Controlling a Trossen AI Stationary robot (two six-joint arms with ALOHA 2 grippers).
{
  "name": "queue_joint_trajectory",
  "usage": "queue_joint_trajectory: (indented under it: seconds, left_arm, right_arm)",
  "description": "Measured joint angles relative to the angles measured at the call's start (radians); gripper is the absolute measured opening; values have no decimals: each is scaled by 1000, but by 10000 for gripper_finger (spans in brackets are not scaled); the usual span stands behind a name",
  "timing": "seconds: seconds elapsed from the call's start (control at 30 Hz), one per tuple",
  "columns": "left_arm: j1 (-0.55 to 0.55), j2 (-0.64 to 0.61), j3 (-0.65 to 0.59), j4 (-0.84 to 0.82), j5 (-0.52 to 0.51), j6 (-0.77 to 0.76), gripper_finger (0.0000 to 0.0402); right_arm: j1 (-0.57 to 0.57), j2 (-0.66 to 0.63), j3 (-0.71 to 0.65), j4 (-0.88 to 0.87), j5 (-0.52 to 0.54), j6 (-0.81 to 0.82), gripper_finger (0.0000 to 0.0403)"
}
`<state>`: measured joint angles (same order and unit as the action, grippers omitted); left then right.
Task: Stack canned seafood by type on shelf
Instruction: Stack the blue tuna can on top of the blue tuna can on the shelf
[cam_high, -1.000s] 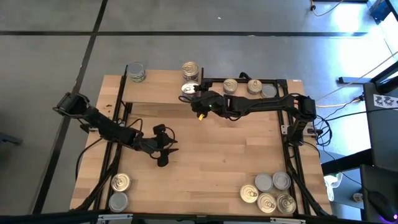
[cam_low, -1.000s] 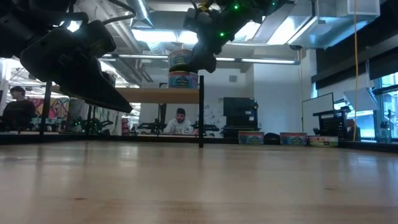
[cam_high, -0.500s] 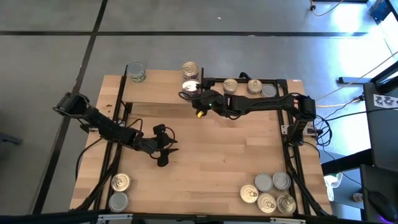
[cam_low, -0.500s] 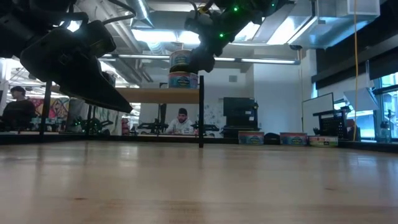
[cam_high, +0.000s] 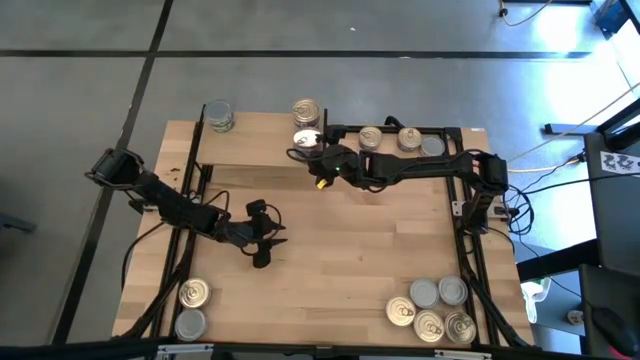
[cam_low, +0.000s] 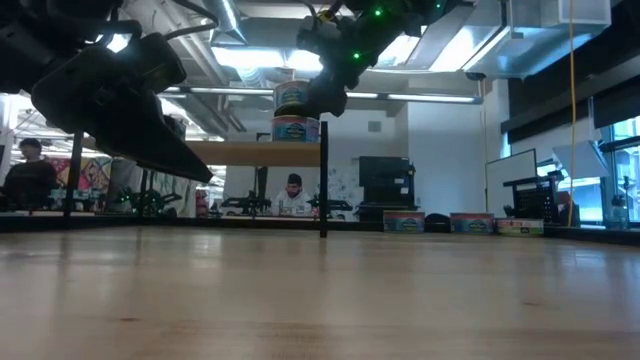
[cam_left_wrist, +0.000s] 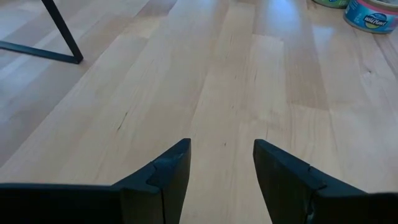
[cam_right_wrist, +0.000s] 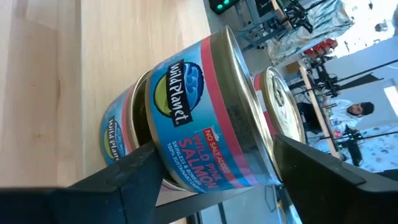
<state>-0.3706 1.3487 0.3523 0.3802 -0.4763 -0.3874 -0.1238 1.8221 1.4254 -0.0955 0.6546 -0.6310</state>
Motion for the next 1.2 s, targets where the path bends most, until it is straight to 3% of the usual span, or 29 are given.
queue_joint_trajectory:
  seconds: [0.53, 0.87, 1.2]
  left_arm:
    - [0, 0, 0, -2, 0, 0, 172]
    - [0, 0, 0, 4, 0, -5, 172]
    - [0, 0, 0, 4, 0, -5, 172]
  right_arm:
    - [-3, 0, 2, -7, 8, -32, 297]
    - [0, 0, 3, -5, 69, -1, 385]
    - [12, -1, 3, -9, 63, 50, 399]
